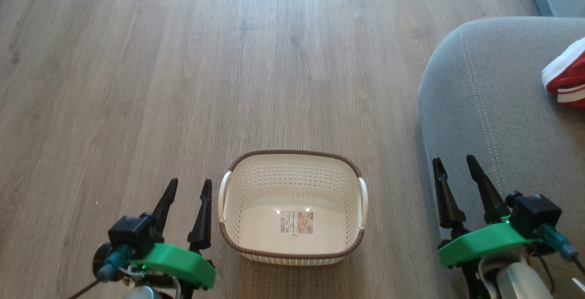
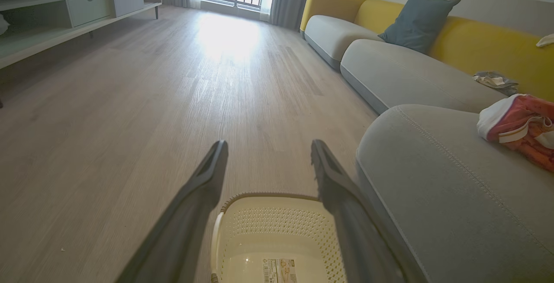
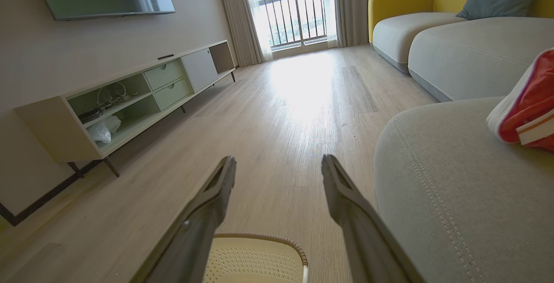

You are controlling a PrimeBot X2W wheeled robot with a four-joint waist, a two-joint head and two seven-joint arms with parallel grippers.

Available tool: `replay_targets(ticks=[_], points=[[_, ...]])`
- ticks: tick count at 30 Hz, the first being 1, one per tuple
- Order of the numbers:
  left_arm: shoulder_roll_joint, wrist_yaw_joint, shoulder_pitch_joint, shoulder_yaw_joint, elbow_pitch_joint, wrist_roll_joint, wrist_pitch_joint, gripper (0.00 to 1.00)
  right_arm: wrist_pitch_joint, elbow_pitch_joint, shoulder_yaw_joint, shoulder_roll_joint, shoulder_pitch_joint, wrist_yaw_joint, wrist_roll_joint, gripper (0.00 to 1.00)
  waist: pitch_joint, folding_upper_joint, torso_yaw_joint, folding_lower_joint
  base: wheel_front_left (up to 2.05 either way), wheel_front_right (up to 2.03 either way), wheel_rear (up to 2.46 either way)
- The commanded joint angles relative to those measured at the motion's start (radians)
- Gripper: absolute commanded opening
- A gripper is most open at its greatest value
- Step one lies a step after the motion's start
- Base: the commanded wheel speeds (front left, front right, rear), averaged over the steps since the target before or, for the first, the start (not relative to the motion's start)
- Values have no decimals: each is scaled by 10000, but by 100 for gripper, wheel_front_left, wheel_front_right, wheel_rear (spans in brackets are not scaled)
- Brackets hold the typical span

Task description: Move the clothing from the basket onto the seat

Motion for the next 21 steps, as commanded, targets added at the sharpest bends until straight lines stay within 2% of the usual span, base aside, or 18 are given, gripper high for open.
replay_targets(ticks=[1,8,9,12,21], points=[[-11,-1,-446,296,-345,-99,-53,100,-64,-299,164,-67,-469,-2,-82,100,-16,0,-2,0,0,0,0],[-11,-59,-436,301,-380,-228,-53,100,-65,-295,242,-250,-538,-2,-99,100,11,0,-39,0,0,0,0],[0,-40,1,2,-7,-225,0,0,0,9,23,-135,-113,0,-53,0,22,0,-43,0,0,0,0],[0,-49,103,-25,404,-303,18,0,6,391,70,-95,-19,0,-25,0,30,0,-47,0,0,0,0],[28,-127,23,140,422,-1267,254,0,240,401,-21,-92,-76,0,948,0,10,0,-87,0,0,0,0]])
